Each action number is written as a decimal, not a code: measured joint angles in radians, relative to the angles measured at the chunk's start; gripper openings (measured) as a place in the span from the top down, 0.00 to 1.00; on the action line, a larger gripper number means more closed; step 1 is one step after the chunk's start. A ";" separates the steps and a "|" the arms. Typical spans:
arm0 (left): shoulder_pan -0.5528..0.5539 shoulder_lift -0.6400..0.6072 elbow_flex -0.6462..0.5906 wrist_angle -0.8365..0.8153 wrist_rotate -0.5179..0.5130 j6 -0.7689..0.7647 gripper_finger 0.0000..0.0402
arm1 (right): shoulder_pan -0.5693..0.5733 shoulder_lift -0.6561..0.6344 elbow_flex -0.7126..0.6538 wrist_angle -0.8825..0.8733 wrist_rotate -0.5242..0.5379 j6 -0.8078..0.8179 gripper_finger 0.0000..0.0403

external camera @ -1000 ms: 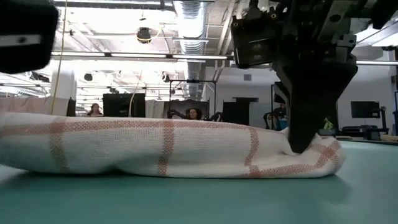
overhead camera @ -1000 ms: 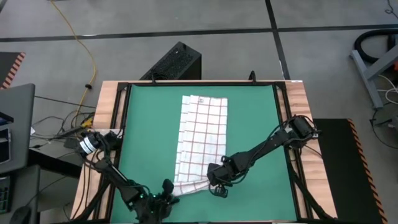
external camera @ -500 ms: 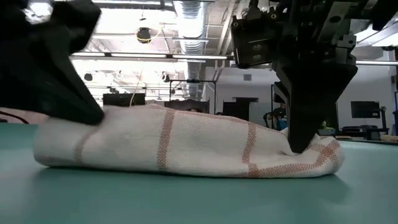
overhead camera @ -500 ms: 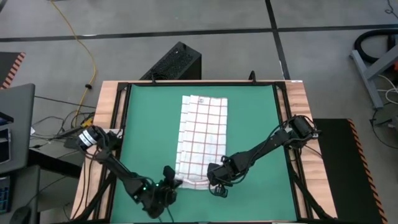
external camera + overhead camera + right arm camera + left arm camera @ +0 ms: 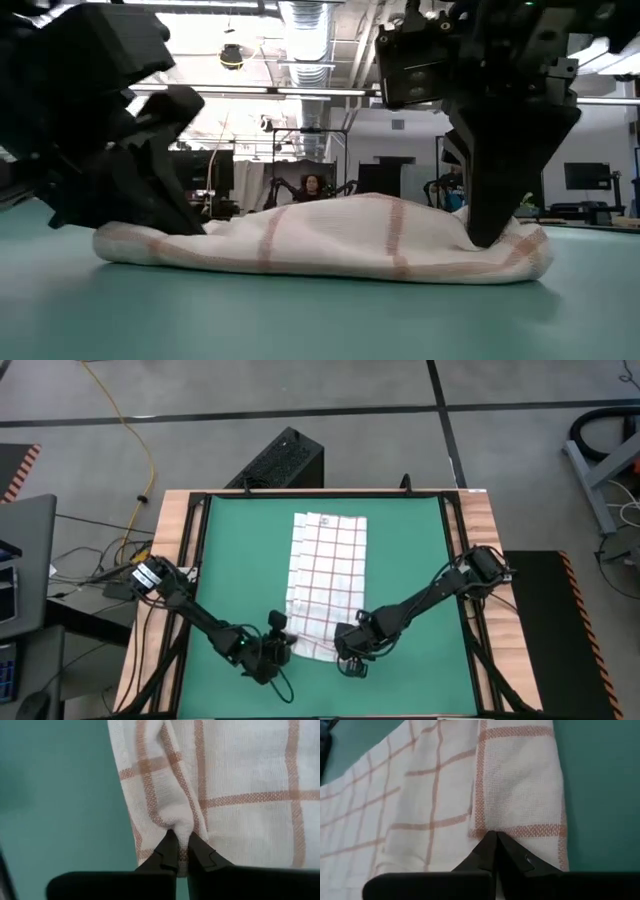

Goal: Roll towel
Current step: Roll the white towel

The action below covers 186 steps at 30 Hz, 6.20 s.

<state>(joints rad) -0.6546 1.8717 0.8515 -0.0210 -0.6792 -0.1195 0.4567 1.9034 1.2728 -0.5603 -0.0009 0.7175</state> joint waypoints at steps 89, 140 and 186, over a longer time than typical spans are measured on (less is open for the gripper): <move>-0.046 0.003 -0.016 -0.063 0.047 -0.225 1.00 | 0.269 -0.049 -0.236 0.341 0.703 -0.361 0.52; -0.036 0.002 -0.016 -0.070 0.058 -0.225 1.00 | 0.231 0.070 -0.369 0.533 0.572 -0.405 0.44; 0.004 -0.156 -0.337 0.682 0.159 0.109 1.00 | 0.231 0.032 -0.246 0.381 0.362 -0.173 0.96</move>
<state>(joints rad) -0.6510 1.7157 0.5143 0.6607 -0.5199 -0.0108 0.6876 1.9350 1.0267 -0.1791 0.3610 0.5442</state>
